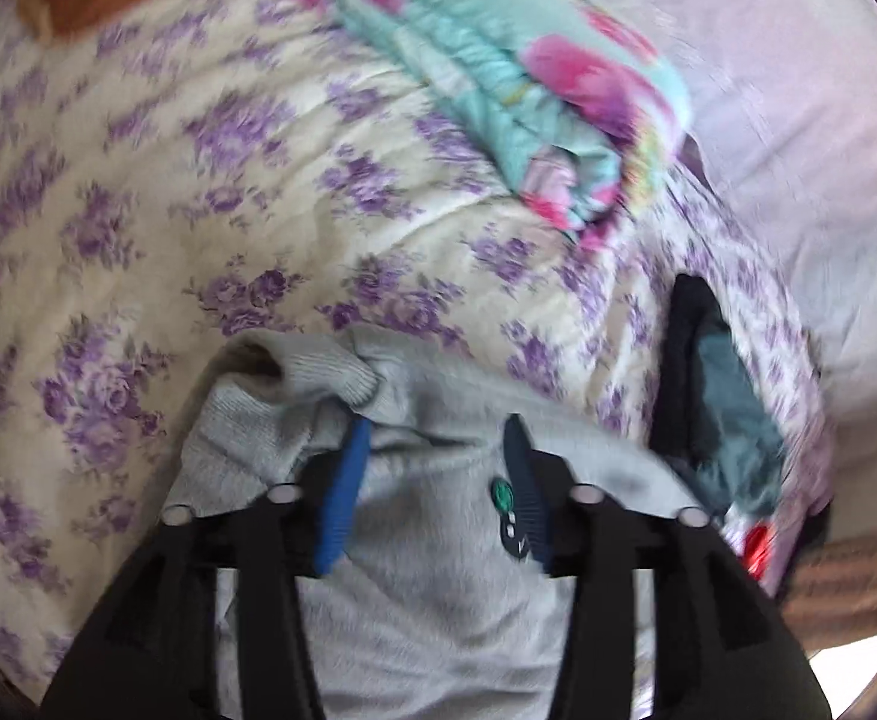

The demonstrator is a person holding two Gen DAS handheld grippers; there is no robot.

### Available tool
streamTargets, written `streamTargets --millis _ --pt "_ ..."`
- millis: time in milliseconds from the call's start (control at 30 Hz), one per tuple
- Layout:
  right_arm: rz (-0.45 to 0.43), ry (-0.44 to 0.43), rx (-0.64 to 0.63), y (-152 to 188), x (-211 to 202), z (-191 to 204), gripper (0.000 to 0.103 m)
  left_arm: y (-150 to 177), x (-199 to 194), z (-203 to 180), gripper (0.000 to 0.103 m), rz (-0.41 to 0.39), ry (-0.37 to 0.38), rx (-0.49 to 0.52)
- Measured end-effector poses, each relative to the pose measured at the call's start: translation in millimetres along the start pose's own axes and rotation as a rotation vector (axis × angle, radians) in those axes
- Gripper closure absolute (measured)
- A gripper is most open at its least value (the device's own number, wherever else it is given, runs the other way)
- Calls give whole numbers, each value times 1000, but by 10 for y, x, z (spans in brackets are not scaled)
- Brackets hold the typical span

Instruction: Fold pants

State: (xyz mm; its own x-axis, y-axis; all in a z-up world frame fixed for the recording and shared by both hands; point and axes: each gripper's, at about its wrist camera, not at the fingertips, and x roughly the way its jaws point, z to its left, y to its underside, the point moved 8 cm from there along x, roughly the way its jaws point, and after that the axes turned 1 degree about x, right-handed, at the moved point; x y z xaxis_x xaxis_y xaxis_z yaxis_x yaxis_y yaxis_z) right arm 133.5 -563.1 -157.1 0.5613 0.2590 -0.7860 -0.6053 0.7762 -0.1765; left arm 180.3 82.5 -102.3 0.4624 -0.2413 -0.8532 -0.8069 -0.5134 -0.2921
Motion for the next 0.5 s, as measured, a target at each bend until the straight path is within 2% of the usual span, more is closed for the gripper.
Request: streamTargets --millis 100,133,167,200,233,300,367,467,500 --pt "15 -60 22 25 245 119 34 136 47 -231 57 31 -28 133" --pt "27 -63 1 43 323 184 39 175 79 -292 55 34 -36 162" --pt "38 -53 -29 60 395 252 51 227 138 -341 52 47 -57 203" --pt "38 -53 -53 83 401 328 79 254 197 -352 50 60 -78 225" --pt "21 -65 -75 93 344 408 88 292 318 -305 50 80 -133 251" --pt "-48 -54 -180 93 90 573 90 309 451 -163 50 102 -190 228" --pt "-69 2 -210 76 -36 482 91 292 559 -26 52 119 -180 166" --pt "67 88 -132 142 262 -4 91 231 593 -29 51 107 -193 180" --pt "65 73 -116 162 290 -50 92 208 609 -47 50 101 -205 201"
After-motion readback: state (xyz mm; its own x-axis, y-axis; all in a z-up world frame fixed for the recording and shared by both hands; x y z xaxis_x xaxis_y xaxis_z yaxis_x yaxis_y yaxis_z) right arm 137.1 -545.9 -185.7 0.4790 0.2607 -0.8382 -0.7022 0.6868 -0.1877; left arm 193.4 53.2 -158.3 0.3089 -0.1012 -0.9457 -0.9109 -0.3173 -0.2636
